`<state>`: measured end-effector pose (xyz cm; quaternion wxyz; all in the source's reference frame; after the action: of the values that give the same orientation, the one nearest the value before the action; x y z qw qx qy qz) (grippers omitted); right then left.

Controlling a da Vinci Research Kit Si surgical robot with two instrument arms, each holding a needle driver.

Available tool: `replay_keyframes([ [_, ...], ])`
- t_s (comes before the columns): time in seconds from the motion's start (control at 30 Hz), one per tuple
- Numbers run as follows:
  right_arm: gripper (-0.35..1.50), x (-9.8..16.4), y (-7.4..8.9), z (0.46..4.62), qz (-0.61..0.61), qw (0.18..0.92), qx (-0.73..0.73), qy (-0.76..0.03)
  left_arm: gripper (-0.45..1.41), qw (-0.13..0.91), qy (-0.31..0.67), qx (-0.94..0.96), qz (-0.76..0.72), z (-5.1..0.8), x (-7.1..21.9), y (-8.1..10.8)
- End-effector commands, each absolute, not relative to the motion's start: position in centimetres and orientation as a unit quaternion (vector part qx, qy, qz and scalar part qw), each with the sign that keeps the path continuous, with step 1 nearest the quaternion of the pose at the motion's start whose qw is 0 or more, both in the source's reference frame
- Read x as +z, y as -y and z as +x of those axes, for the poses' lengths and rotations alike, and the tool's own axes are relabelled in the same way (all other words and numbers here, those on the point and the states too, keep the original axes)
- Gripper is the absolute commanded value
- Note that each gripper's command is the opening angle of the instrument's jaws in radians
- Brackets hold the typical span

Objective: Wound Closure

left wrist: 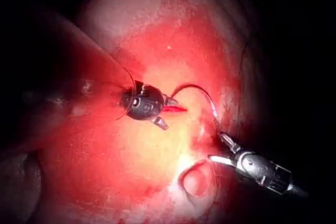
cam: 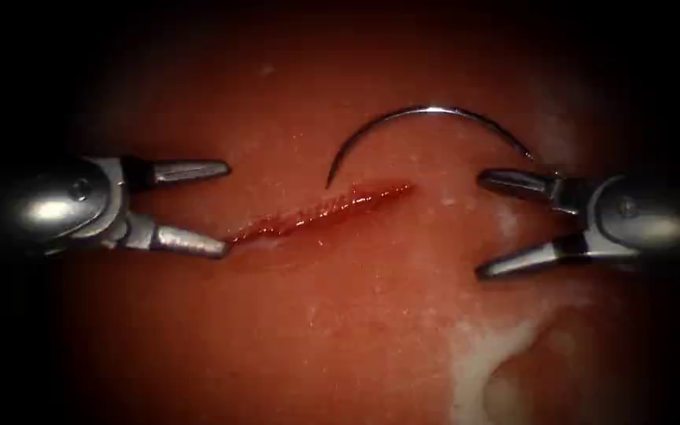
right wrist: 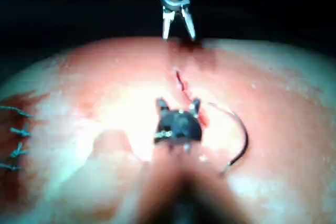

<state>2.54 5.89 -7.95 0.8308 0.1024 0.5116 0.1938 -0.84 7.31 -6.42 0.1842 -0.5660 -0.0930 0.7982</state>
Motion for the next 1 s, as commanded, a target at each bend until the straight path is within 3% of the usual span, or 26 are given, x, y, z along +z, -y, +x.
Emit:
replay_keyframes([
  [0.03, 1.21, -7.9, -5.9, 2.61, 0.101, 0.83, 0.195, -0.512, 0.69, 0.185, 0.094, 0.798, -0.566, -0.89, -6.4, -7.3],
  [0.5, 1.26, -7.9, -5.9, 2.59, 0.098, 0.831, 0.196, -0.512, 0.72, 0.184, 0.095, 0.798, -0.566, -0.85, -6.4, -7.3],
  [1.0, 1.21, -7.9, -5.7, 2.57, 0.108, 0.842, 0.203, -0.487, 0.71, 0.31, 0.083, 0.878, -0.355, -1.95, -5.9, -8.0],
])
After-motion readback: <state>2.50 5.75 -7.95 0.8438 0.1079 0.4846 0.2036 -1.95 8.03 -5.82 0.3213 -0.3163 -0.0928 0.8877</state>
